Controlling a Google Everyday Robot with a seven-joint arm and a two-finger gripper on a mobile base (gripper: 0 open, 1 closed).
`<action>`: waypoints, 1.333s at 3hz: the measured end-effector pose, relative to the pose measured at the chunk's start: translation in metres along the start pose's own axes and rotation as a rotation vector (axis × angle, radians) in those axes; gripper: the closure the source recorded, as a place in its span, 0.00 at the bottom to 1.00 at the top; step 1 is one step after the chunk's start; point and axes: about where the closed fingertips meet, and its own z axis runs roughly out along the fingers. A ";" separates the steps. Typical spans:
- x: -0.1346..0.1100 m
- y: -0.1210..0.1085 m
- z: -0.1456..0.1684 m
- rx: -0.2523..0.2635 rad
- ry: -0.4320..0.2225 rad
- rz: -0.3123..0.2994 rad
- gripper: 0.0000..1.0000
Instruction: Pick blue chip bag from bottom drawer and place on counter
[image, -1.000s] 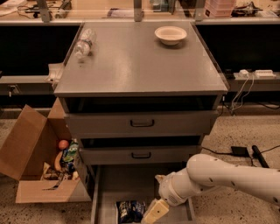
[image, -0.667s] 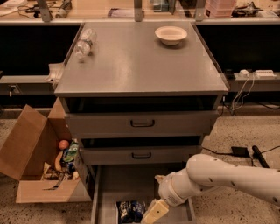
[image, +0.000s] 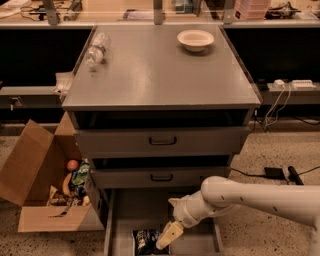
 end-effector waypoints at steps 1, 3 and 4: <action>0.016 -0.037 0.065 -0.030 -0.018 -0.016 0.00; 0.074 -0.067 0.177 -0.069 0.000 0.063 0.00; 0.089 -0.078 0.207 -0.074 0.003 0.092 0.00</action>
Offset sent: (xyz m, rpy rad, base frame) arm 0.0373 0.0587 -0.2241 0.0407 0.1000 -0.0044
